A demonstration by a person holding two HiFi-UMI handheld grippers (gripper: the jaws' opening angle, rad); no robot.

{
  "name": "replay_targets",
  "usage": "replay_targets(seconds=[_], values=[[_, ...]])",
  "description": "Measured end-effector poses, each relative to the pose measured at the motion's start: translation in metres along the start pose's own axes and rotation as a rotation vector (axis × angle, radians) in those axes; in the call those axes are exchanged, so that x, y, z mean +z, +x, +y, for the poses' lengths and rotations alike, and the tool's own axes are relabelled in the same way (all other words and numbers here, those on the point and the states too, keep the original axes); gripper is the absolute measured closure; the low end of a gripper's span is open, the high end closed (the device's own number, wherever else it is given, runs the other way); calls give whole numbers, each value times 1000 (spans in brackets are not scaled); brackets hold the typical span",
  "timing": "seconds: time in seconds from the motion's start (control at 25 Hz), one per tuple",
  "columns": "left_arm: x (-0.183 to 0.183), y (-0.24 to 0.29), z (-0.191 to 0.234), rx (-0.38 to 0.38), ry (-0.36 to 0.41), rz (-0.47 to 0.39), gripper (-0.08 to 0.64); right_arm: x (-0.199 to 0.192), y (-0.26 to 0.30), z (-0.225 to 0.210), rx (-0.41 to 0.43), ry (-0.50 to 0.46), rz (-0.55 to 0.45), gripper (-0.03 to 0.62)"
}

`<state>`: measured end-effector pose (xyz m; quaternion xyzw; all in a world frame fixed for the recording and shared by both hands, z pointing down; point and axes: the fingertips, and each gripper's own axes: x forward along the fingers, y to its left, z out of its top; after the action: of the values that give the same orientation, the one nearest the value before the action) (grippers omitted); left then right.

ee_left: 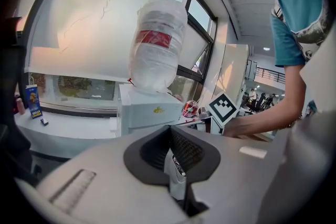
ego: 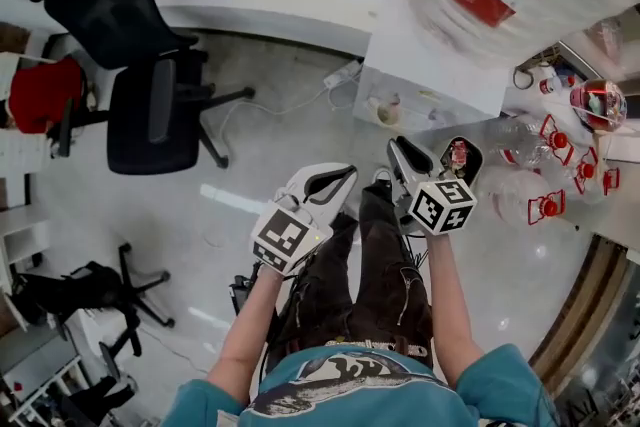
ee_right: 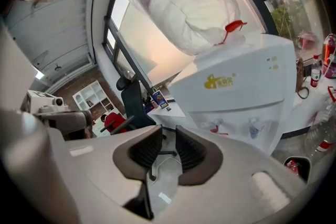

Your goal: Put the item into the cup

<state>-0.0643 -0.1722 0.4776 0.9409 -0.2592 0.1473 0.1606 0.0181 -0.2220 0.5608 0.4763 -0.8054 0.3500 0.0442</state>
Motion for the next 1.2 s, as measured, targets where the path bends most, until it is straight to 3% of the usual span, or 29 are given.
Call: replay_targets(seconds=[0.52,0.84,1.2], values=[[5,-75,-45,-10,8,-31,548,49,-72,114,116,-67,-129,531],[4,-101,-71,-16,-34,-70,549,30,-109,156,146,-95,-109,532],[1,-89,-96,-34,-46,-61,549,13,-143,158,154,-113,-66,534]])
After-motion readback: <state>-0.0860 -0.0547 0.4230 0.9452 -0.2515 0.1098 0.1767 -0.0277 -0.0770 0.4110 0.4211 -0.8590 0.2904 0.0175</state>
